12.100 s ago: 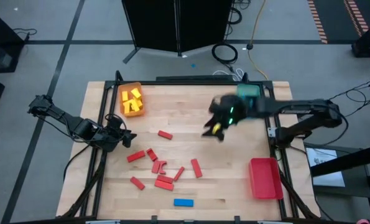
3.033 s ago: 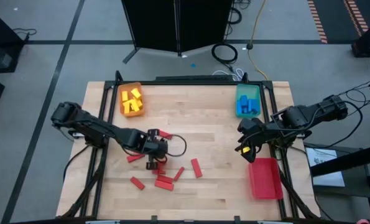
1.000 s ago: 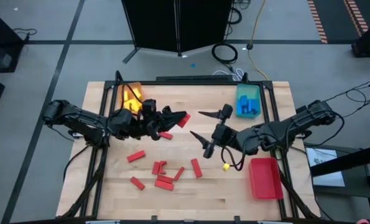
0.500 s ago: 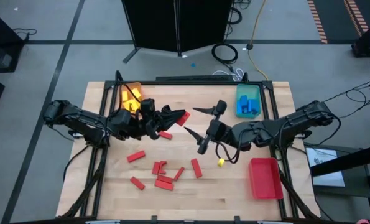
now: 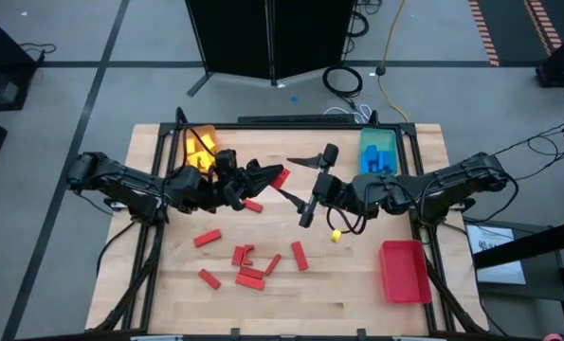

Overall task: Sort blocks
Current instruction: Put the red block into the red bin

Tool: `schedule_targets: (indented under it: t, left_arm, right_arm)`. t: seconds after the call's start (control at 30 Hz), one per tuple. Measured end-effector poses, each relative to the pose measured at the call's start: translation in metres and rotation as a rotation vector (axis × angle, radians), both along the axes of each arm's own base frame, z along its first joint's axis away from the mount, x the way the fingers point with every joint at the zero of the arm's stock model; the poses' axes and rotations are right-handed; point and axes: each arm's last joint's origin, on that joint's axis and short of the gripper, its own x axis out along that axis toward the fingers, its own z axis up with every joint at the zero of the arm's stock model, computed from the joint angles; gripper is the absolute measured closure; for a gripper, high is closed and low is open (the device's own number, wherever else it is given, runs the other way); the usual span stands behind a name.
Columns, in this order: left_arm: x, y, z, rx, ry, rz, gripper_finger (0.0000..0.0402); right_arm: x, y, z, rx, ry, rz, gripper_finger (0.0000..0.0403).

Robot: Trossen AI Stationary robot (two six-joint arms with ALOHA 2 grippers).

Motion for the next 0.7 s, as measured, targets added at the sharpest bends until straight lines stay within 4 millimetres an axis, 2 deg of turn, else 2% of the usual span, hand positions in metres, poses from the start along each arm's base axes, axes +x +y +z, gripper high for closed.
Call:
schedule_targets:
  t: [0.27,0.57,0.7]
  left_arm:
    - [-0.001,0.001,0.002,-0.002,-0.022,0.001,0.0390]
    - [-0.001,0.001,0.002,0.004,-0.024,-0.011,0.0390]
    - [-0.001,0.001,0.002,0.008,-0.024,-0.019,0.0390]
  right_arm:
    - [0.003,-0.003,-0.003,0.017,0.005,0.006,0.0110]
    - [0.017,-0.004,-0.018,0.019,0.040,-0.007,0.0200]
    - [0.018,-0.004,-0.018,0.026,0.037,-0.008,0.0246]
